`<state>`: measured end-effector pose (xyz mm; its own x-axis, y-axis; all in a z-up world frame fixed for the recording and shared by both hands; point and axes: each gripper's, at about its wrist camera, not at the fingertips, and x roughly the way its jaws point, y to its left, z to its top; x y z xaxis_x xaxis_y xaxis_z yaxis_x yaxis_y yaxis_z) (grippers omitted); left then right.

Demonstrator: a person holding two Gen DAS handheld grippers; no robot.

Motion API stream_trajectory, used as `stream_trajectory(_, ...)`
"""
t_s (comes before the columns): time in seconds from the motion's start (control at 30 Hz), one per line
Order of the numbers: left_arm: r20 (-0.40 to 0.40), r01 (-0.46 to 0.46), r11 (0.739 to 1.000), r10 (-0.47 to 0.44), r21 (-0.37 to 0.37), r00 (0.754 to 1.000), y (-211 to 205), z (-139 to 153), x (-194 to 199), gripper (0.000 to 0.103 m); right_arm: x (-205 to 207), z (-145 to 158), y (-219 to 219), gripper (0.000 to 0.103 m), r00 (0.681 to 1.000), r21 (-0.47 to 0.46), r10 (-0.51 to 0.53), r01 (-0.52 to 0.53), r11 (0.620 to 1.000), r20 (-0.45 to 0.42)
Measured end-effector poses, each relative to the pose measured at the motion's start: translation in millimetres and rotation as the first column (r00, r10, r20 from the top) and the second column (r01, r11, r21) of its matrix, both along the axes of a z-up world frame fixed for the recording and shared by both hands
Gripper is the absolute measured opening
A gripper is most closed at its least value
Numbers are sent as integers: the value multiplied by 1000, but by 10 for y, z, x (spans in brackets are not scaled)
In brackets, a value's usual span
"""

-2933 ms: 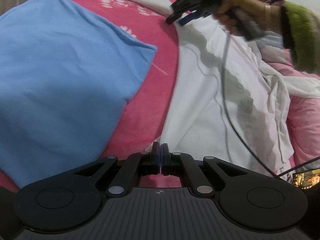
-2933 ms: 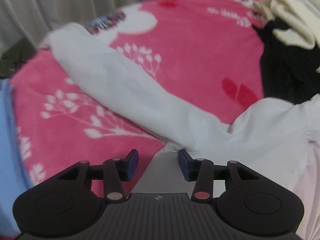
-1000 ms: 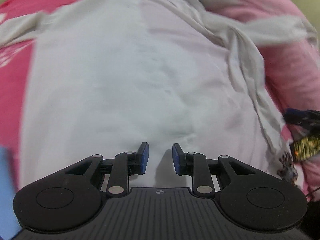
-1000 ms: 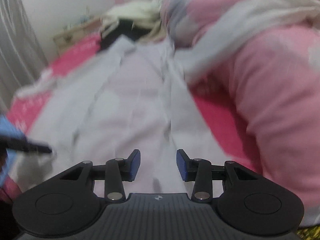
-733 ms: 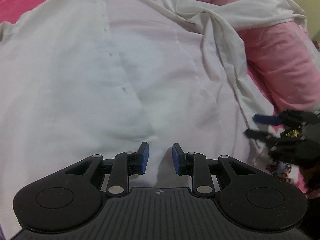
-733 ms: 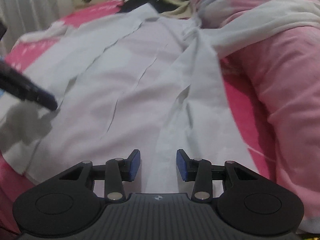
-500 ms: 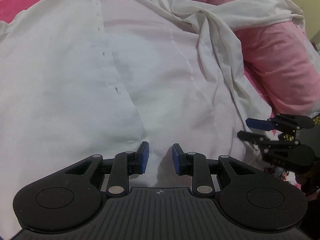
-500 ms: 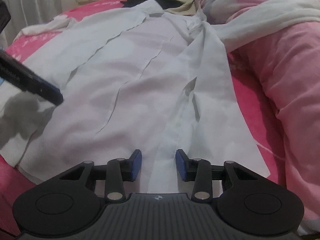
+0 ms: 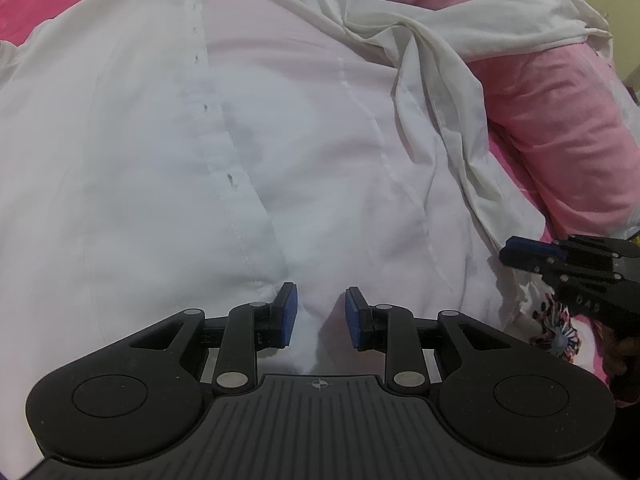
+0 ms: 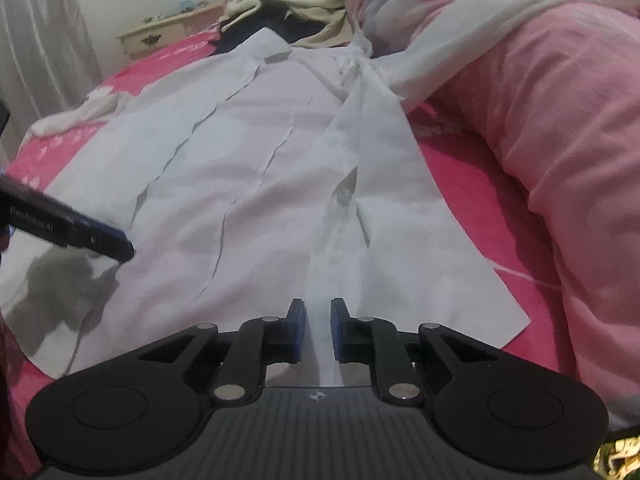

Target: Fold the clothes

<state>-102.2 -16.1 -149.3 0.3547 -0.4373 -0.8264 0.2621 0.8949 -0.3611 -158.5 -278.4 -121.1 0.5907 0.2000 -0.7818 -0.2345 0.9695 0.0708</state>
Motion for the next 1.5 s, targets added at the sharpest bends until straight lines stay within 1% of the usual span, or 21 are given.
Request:
stream_trajectory(0.07, -1, -2, 1000, 2, -2, 1000, 2, 1, -6, 26, 6, 27, -33, 8, 1000, 22, -18, 18, 1000, 3)
stream_trajectory(0.17, -2, -3, 1000, 3, -4, 1000, 2, 2, -10, 26, 16, 76, -78, 3, 999, 54, -37, 36, 998, 13)
stream_trajectory(0.27, -3, -3, 1000, 3, -4, 1000, -5, 2, -7, 26, 18, 149, -136, 1, 999, 114, -45, 42, 993, 23)
stream_trajectory(0.37, -2, -3, 1000, 3, -5, 1000, -9, 0, -10, 26, 21, 221, -205, 0, 999, 195, -39, 34, 980, 26)
stream_trajectory(0.4, -3, -5, 1000, 5, -8, 1000, -7, -3, -9, 26, 22, 232, -204, 0, 999, 199, -32, 26, 980, 26)
stream_trajectory(0.67, -9, -13, 1000, 13, -26, 1000, 21, -19, -2, 26, 31, 259, -95, 1, 999, 129, 49, -50, 990, 13)
stream_trajectory(0.73, -11, -16, 999, 16, -29, 1000, 27, -22, -2, 26, 33, 266, -68, 8, 998, 112, 69, -70, 991, 9)
stream_trajectory(0.8, -12, -18, 999, 17, -29, 1000, 28, -23, -1, 26, 14, 191, -14, 17, 995, 34, 97, -96, 995, -9)
stream_trajectory(0.83, -13, -18, 999, 17, -29, 1000, 28, -23, -1, 26, -4, 146, 10, 26, 994, 5, 110, -110, 994, -16)
stream_trajectory(0.87, -13, -17, 999, 17, -28, 1000, 27, -21, 0, 26, -25, 102, 32, 27, 992, -22, 122, -123, 992, -23)
stream_trajectory(0.97, -13, -16, 1000, 16, -26, 1000, 24, -17, -1, 26, -53, -47, 75, 27, 988, -70, 146, -150, 986, -60)
stream_trajectory(1.07, -13, -15, 1000, 14, -25, 1000, 21, -13, 0, 26, -76, -136, 80, 27, 986, -83, 152, -158, 984, -74)
stream_trajectory(1.13, -13, -14, 1000, 14, -24, 1000, 21, -13, 7, 26, -85, -150, 58, 27, 986, -72, 149, -154, 985, -74)
stream_trajectory(1.2, -14, -14, 1000, 14, -24, 1000, 25, -13, 9, 26, -84, -156, 23, 24, 987, -54, 141, -145, 988, -77)
stream_trajectory(1.23, -14, -14, 1000, 13, -24, 1000, 28, -14, 9, 26, -74, -150, -6, 19, 988, -37, 132, -135, 990, -81)
stream_trajectory(1.27, -14, -13, 1000, 12, -24, 1000, 29, -16, 7, 26, -60, -142, -45, 12, 989, -16, 118, -120, 993, -86)
stream_trajectory(1.37, -13, -9, 1000, 9, -21, 1000, 23, -17, 8, 26, -12, -119, -175, 3, 992, 58, 71, -65, 996, -107)
stream_trajectory(1.43, -13, -8, 1000, 8, -20, 1000, 19, -19, 10, 26, 16, -102, -254, 3, 992, 108, 43, -30, 994, -118)
stream_trajectory(1.5, -13, -7, 1000, 7, -21, 1000, 17, -18, 12, 26, 31, -69, -317, 3, 992, 178, 26, -4, 984, -123)
